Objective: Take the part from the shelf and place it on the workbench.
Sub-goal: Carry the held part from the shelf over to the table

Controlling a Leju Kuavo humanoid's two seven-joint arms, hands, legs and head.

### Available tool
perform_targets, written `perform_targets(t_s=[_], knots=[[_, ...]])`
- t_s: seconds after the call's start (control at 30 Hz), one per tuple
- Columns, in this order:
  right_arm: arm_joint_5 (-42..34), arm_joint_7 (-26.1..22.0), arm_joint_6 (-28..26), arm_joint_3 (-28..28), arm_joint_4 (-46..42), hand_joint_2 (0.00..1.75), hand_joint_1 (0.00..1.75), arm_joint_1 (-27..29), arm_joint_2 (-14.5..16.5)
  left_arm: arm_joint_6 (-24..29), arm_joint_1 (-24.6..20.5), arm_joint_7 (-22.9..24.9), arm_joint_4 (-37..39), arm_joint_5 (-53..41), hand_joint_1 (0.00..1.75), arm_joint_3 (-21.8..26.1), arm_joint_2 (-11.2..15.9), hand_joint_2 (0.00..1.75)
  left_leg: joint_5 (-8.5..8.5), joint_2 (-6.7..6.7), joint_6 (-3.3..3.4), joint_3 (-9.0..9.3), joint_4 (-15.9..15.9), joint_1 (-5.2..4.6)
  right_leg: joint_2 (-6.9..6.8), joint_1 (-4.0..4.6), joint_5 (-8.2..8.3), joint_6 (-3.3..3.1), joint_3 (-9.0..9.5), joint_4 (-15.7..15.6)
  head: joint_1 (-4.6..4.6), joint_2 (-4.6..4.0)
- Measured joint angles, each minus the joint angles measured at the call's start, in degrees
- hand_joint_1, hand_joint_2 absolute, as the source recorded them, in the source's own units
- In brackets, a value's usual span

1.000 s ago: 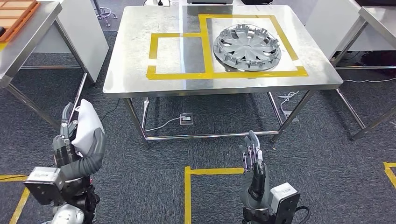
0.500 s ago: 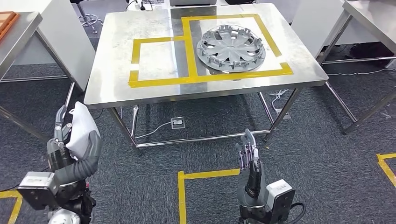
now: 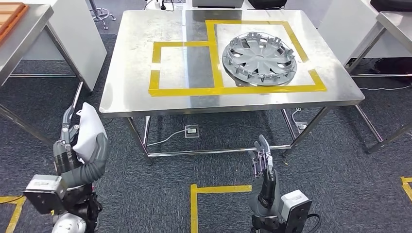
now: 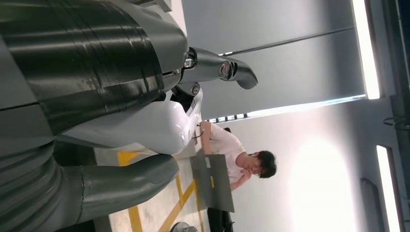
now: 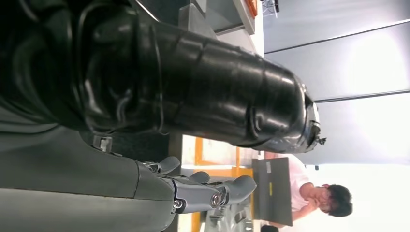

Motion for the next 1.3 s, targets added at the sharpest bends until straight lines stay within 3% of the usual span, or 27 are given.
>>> perform_targets(t_s=[0.03,0.07,0.13,0.17,0.27,0.33,0.4,0.43,0.47,0.53,0.57,0.6,0.67,0.7,0.77,0.83,0.9,0.93,0.97,1.0,1.07,1.13,1.2,1.27,1.3], knots=[[0.0,-0.02,0.02,0.0,0.01,0.0,0.0,-0.03,0.0,0.02,-0.01,-0.01,0.0,-0.01,1.75,0.0,0.0,1.75,-0.5,-0.03,0.08,0.52,-0.08,-0.18,-0.03,0.58,3.14,-1.07,0.97,-4.03,0.25,0.0],[-0.01,-0.04,0.04,0.0,0.05,0.0,0.0,-0.07,0.0,0.05,-0.01,-0.01,-0.01,-0.01,1.75,0.0,0.0,1.75,-0.94,-0.09,0.07,1.11,-0.17,-0.41,-0.05,1.15,4.98,-2.12,1.83,-7.14,0.24,0.0],[-0.03,-0.1,0.11,0.0,0.13,0.0,0.0,-0.13,0.02,0.16,-0.02,0.03,-0.02,0.0,1.75,0.01,0.01,1.75,-1.42,-0.13,-0.18,1.67,-0.21,-0.49,0.03,1.99,6.03,-3.74,3.19,-10.87,0.32,0.0],[-0.05,-0.13,0.14,0.0,0.16,0.0,0.0,-0.14,0.05,0.19,0.0,0.03,-0.03,-0.02,1.75,0.0,0.02,1.75,-1.38,-0.11,-0.42,2.06,-0.07,-0.56,0.1,2.09,5.47,-3.99,3.56,-11.28,0.25,0.0],[-0.07,-0.19,0.22,0.01,0.2,0.0,0.0,-0.23,0.22,0.24,-0.05,-0.03,-0.15,-0.11,1.75,-0.02,0.08,1.75,-2.01,0.04,-1.03,1.83,2.31,-0.47,0.11,1.54,6.72,-4.19,6.49,-13.38,0.26,0.0],[-0.07,-0.2,0.27,0.02,0.26,0.0,0.0,-0.34,0.36,0.27,-0.08,-0.03,-0.19,-0.17,1.75,-0.02,0.21,1.75,-3.98,0.05,-1.52,-1.08,7.39,-0.2,0.02,1.17,6.57,-4.22,7.79,-13.78,-0.17,0.0],[-0.07,-0.2,0.29,0.02,0.33,0.0,0.0,-0.3,0.43,0.28,0.01,-0.01,-0.18,-0.18,1.75,-0.02,0.3,1.75,-6.23,0.09,-2.15,-5.34,13.09,0.28,0.12,0.92,6.01,-3.94,8.05,-13.71,-0.68,0.0],[-0.07,-0.2,0.29,0.02,0.39,0.0,0.0,-0.25,0.44,0.28,0.07,0.0,-0.17,-0.17,1.75,-0.02,0.32,1.75,-6.38,0.14,-2.47,-6.82,14.16,0.57,0.18,0.74,5.63,-3.67,8.23,-13.58,-0.84,0.0],[-0.07,-0.2,0.29,0.02,0.43,0.0,0.0,-0.22,0.44,0.28,0.09,-0.01,-0.17,-0.17,1.75,-0.02,0.36,1.75,-5.25,0.21,-2.84,-7.28,13.24,0.88,0.27,0.49,5.14,-3.31,8.51,-13.33,-0.93,0.0],[-0.07,-0.2,0.3,0.02,0.47,0.0,0.0,-0.21,0.49,0.28,0.08,-0.02,-0.16,-0.18,1.75,-0.02,0.47,1.75,-0.57,0.23,-3.77,-5.68,7.02,1.51,0.41,-0.13,3.81,-2.31,9.12,-12.42,-1.09,0.0],[-0.08,-0.2,0.3,0.02,0.49,0.0,0.0,-0.24,0.52,0.28,0.07,-0.01,-0.13,-0.17,1.75,-0.03,0.52,1.75,0.6,0.15,-4.17,-4.82,4.09,1.64,0.48,-0.36,3.17,-1.77,9.29,-11.8,-1.33,0.0],[-0.08,-0.2,0.31,0.02,0.5,0.0,0.0,-0.27,0.56,0.29,0.05,-0.01,-0.11,-0.17,1.75,-0.04,0.55,1.75,1.03,0.15,-4.11,-4.03,2.39,1.68,0.54,-0.39,2.65,-1.26,9.17,-11.28,-1.69,0.0],[-0.09,-0.2,0.32,0.03,0.53,0.0,0.0,-0.28,0.61,0.32,0.19,0.02,-0.11,-0.13,1.75,-0.02,0.58,1.75,0.26,0.17,-3.07,-3.88,2.11,1.53,0.6,-0.28,2.01,-0.5,8.9,-10.58,-1.96,0.0],[-0.09,-0.2,0.32,0.04,0.52,0.0,0.0,-0.26,0.62,0.33,0.25,0.01,-0.14,-0.14,1.75,0.01,0.58,1.75,0.48,0.17,-2.4,-3.57,2.31,1.6,0.6,-0.24,1.76,-0.19,8.71,-10.5,-1.87,0.0],[-0.09,-0.25,0.31,0.06,0.51,0.0,0.0,-0.37,0.63,0.29,0.3,-0.01,-0.18,-0.18,1.75,0.04,0.59,1.75,0.46,0.02,-1.79,-3.01,2.18,1.7,0.35,-0.35,1.48,0.33,7.93,-8.96,-1.21,0.0],[-0.09,-0.32,0.31,0.07,0.51,0.0,0.0,-0.52,0.63,0.26,0.25,-0.03,-0.19,-0.21,1.75,0.04,0.59,1.75,0.09,-0.05,-1.43,-2.13,1.82,1.64,0.0,-0.45,0.66,0.71,4.51,-3.45,-0.39,0.0],[-0.09,-0.36,0.32,0.07,0.51,0.0,0.0,-0.5,0.62,0.26,0.27,-0.03,-0.19,-0.2,1.75,0.05,0.59,1.75,-0.48,-0.13,-1.23,-1.42,1.61,1.38,-0.12,-0.38,-1.32,0.7,-0.52,3.57,0.3,0.0],[-0.1,-0.36,0.32,0.07,0.52,0.0,0.0,-0.45,0.62,0.26,0.29,-0.03,-0.19,-0.2,1.75,0.06,0.59,1.75,-0.84,-0.2,-1.17,-1.02,1.57,1.18,-0.13,-0.27,-1.9,0.48,-2.38,5.56,0.55,0.0],[-0.1,-0.36,0.33,0.07,0.52,0.0,0.0,-0.43,0.61,0.26,0.3,-0.03,-0.19,-0.2,1.75,0.07,0.59,1.75,-1.28,-0.27,-1.1,-0.44,1.55,0.9,-0.12,-0.06,-1.42,0.03,-3.27,5.53,0.84,0.0],[-0.11,-0.36,0.34,0.08,0.53,0.0,0.0,-0.44,0.61,0.26,0.3,-0.03,-0.19,-0.2,1.75,0.07,0.59,1.75,-1.77,-0.33,-1.03,0.3,1.49,0.56,-0.12,0.25,0.21,-0.61,-3.12,3.45,1.19,0.0],[-0.11,-0.36,0.36,0.09,0.54,0.0,0.0,-0.44,0.61,0.26,0.27,-0.04,-0.19,-0.21,1.75,0.07,0.59,1.75,-2.78,-0.4,-0.81,2.08,1.19,-0.08,-0.11,1.35,5.48,-2.65,-1.04,-4.1,1.61,0.0],[-0.14,-0.36,0.37,0.09,0.57,0.0,0.0,-0.51,0.63,0.27,0.22,-0.04,-0.19,-0.21,1.75,0.1,0.6,1.75,-3.51,-0.5,-0.76,3.07,0.26,-0.19,-0.02,2.44,7.74,-4.46,1.11,-9.27,1.44,0.0],[-0.15,-0.38,0.39,0.1,0.54,0.0,0.0,-0.55,0.67,0.29,0.23,-0.03,-0.25,-0.21,1.75,0.16,0.58,1.75,-3.23,-0.39,-1.08,3.99,-0.55,0.0,0.1,2.89,7.46,-5.24,2.95,-11.61,1.34,0.0],[-0.15,-0.4,0.42,0.11,0.46,0.0,0.0,-0.55,0.73,0.32,0.18,-0.04,-0.31,-0.22,1.75,0.21,0.57,1.75,-2.98,-0.12,-1.49,4.65,0.0,0.05,0.11,2.63,8.06,-5.46,5.44,-13.98,1.52,0.0],[-0.15,-0.4,0.42,0.12,0.46,0.0,0.0,-0.59,0.77,0.33,0.09,-0.07,-0.34,-0.24,1.75,0.23,0.59,1.75,-3.33,-0.06,-1.74,4.07,1.39,0.08,0.1,2.38,8.16,-5.52,6.61,-14.6,1.39,0.0]])
